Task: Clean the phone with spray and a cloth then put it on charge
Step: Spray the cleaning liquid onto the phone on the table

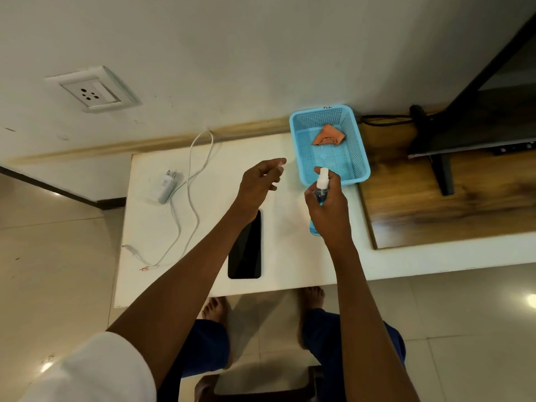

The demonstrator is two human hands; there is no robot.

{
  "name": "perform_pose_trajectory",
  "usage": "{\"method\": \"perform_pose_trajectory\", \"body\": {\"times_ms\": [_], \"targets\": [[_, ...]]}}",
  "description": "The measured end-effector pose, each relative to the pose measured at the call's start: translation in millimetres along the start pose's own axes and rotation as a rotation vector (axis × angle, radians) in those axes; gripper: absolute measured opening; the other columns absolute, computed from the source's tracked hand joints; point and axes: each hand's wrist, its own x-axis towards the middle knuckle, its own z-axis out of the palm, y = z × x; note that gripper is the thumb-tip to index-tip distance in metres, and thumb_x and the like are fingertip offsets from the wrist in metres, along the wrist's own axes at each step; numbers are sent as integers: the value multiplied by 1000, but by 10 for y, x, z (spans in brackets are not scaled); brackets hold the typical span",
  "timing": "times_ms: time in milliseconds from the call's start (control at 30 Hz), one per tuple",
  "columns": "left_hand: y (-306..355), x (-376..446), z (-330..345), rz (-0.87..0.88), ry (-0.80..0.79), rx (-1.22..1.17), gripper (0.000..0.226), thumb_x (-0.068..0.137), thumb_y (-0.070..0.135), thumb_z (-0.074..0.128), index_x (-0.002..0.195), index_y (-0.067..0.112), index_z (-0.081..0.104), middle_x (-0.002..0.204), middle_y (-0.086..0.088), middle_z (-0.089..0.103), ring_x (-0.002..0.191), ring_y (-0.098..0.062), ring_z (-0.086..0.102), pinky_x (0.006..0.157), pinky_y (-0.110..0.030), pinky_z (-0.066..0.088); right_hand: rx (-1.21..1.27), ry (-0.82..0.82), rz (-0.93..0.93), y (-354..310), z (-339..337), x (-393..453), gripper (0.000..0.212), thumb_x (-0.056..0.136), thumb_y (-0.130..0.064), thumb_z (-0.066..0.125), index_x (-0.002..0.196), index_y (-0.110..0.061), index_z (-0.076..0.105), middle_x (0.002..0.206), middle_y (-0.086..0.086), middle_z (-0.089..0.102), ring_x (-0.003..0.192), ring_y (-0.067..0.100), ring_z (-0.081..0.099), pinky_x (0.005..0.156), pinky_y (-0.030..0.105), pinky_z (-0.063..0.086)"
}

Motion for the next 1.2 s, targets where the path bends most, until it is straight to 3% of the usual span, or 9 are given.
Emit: {"method": "perform_pose_trajectory", "body": {"times_ms": [233,367,467,667,800,867,1000,1067,1200], "targets": [[-161,196,71,156,66,448,20,89,24,71,106,19,62,100,12,69,92,-5,65,74,-4,43,-32,40,-172,28,-74,23,73,93,-16,69,153,-15,29,137,15,44,111,-18,45,90,13,50],[-259,268,57,312,60,788,23,88,22,70,108,15,61,107,5,71,101,-17,64,83,-22,41,55,-2,-85,5,-86,9,73,93,-20,68,152,-32,26,150,0,39,111,3,57,92,36,58],[-316,299,59,326,108,925,23,86,26,71,106,20,62,106,5,70,96,-22,59,81,-27,37,77,-25,-94,-8,-102,-2,64,95,-25,64,145,-42,27,153,-9,36,104,-6,60,84,33,61],[-407,345,49,293,60,980,27,85,29,71,107,19,60,98,3,69,93,-25,59,84,-38,46,200,-27,-51,28,-70,23,47,101,-29,55,144,-34,36,144,1,45,96,21,67,78,38,61],[-414,344,22,267,49,975,45,82,34,74,120,21,54,108,2,67,99,-26,59,83,-34,41,343,-34,23,-15,-63,30,38,94,-38,53,131,-41,42,133,9,51,80,20,62,70,27,58],[-394,263,-23,222,92,939,54,83,38,74,130,23,51,117,2,65,105,-24,58,89,-36,42,345,-45,47,-14,-62,32,39,93,-36,52,131,-39,43,121,7,56,74,19,60,67,29,56],[-484,-265,-194,183,309,790,63,85,46,69,138,24,45,128,3,58,113,-22,55,92,-31,36,159,-85,30,12,-53,40,50,95,-23,60,139,-36,39,99,-7,58,72,15,63,69,33,59],[-593,-619,-265,88,388,758,71,83,55,66,142,25,39,139,2,51,123,-24,50,101,-35,35,53,-163,2,23,-20,17,59,91,-18,63,139,-41,37,92,-9,57,76,17,65,73,38,61],[-794,-1262,-256,-128,422,806,100,75,75,61,152,25,21,153,-4,34,138,-27,35,114,-46,28,-10,-322,32,26,77,-21,55,95,-27,62,139,-47,35,101,0,60,77,18,71,78,42,62]]}}
